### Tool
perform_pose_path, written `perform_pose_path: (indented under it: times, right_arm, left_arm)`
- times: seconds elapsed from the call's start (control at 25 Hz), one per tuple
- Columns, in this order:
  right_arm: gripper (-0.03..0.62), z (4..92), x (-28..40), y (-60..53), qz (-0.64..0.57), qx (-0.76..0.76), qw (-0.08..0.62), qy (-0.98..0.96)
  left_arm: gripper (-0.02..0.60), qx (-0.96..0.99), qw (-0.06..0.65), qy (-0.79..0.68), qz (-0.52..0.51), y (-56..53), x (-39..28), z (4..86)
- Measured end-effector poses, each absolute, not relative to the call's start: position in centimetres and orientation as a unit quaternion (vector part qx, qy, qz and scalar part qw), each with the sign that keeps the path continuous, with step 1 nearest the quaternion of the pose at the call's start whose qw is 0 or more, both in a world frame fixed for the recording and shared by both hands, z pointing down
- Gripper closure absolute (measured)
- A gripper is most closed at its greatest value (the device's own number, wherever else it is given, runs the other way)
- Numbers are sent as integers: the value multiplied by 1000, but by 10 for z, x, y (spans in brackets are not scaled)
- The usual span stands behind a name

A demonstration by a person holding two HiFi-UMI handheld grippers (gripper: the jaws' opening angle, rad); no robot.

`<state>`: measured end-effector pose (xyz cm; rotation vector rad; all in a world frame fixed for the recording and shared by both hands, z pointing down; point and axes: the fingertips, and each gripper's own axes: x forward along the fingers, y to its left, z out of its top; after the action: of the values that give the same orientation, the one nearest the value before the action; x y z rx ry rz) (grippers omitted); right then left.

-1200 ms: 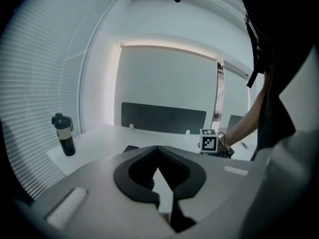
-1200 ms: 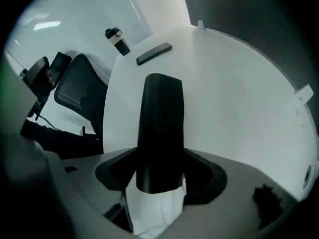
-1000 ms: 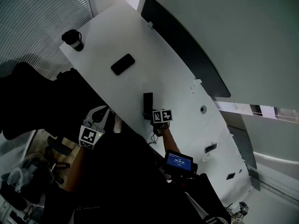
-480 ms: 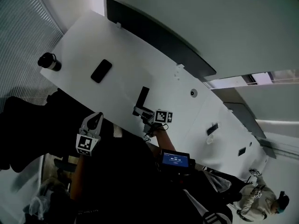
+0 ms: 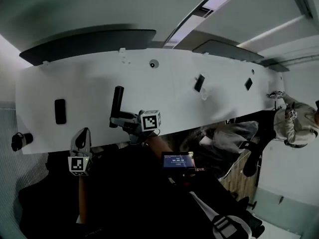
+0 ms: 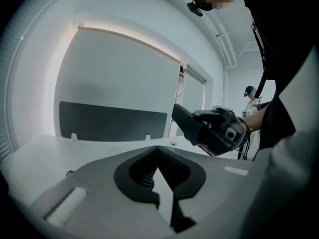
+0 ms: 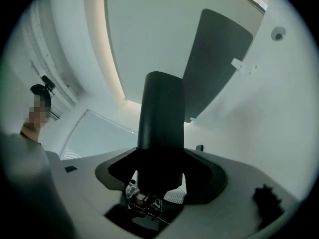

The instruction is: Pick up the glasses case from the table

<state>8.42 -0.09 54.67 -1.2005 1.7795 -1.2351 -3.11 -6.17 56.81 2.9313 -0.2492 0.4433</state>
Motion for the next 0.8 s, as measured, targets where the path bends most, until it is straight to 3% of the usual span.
perform_pose_path:
  times: [0.36,0.8]
  right_arm:
    - [299,496,112,31,-381,-496,407,666]
    - [299,489,137,46,-345,-526,450,634]
  left_arm:
    - [575,987,58,20,147,-44,24,564]
    - [575,984,53,86,143,-26,57,555]
